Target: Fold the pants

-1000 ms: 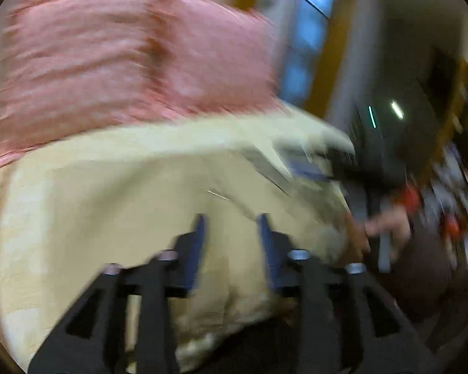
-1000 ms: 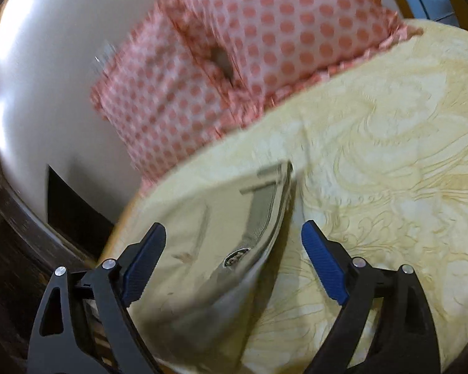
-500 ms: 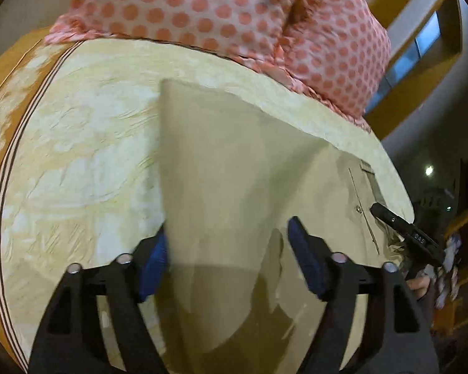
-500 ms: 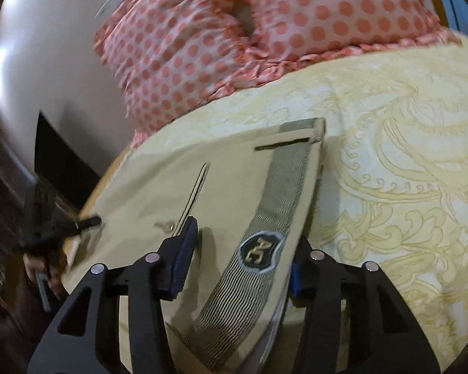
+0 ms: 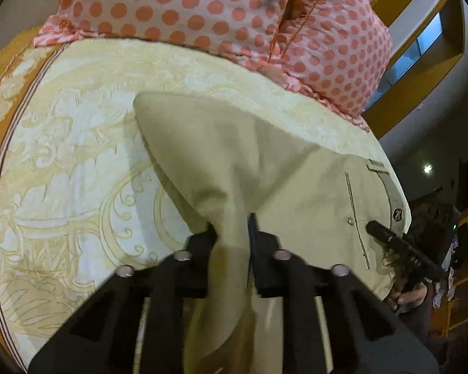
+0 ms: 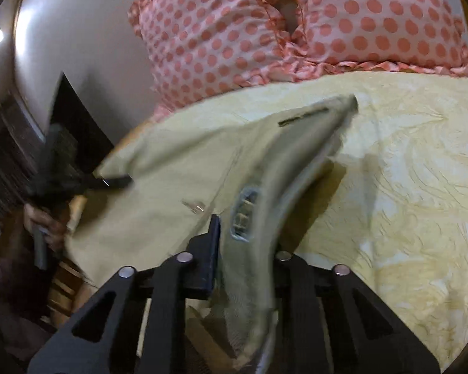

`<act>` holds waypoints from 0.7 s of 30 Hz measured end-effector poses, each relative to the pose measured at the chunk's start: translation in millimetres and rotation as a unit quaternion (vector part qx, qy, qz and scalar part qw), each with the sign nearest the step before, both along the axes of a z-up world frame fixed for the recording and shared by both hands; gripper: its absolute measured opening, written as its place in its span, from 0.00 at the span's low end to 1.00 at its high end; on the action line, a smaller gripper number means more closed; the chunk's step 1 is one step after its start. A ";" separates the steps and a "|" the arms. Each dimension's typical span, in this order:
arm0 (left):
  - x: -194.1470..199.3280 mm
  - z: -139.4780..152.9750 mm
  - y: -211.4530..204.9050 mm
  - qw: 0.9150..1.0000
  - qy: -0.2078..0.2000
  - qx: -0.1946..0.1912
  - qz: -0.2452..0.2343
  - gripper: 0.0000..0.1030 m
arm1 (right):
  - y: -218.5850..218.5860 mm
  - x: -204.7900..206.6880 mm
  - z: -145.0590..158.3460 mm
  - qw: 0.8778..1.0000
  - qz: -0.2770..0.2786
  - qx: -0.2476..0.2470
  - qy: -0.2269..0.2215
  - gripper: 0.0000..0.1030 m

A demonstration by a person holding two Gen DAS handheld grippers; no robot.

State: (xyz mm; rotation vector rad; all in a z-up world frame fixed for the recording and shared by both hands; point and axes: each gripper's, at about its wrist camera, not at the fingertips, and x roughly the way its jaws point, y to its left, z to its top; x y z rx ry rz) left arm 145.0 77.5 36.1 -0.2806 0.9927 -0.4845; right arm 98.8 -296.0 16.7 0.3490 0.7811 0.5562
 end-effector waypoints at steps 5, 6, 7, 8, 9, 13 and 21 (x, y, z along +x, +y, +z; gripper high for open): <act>21.1 22.6 -6.1 0.999 -0.051 0.015 -0.002 0.09 | -5.2 39.6 23.6 1.000 0.008 0.021 -0.013 0.17; 29.9 27.9 -9.0 0.998 -0.066 0.022 0.001 0.09 | -5.8 53.9 27.9 1.000 0.005 0.017 -0.017 0.16; 39.1 32.3 -12.5 0.996 -0.079 0.030 0.006 0.09 | -7.0 65.8 30.3 1.000 0.001 0.017 -0.019 0.16; 52.2 37.6 -16.5 0.995 -0.093 0.037 0.013 0.09 | -9.2 79.7 32.4 1.000 -0.004 0.019 -0.021 0.16; 63.7 40.8 -19.5 0.994 -0.102 0.038 0.018 0.09 | -12.2 99.5 34.3 0.999 -0.014 0.020 -0.022 0.16; 120.4 34.7 -30.2 0.992 -0.099 0.065 0.047 0.15 | -22.1 156.3 26.4 0.998 -0.060 -0.001 -0.008 0.24; 91.8 37.3 -11.6 0.988 -0.118 0.068 0.077 0.40 | -38.4 138.5 33.4 0.992 -0.117 -0.037 -0.008 0.61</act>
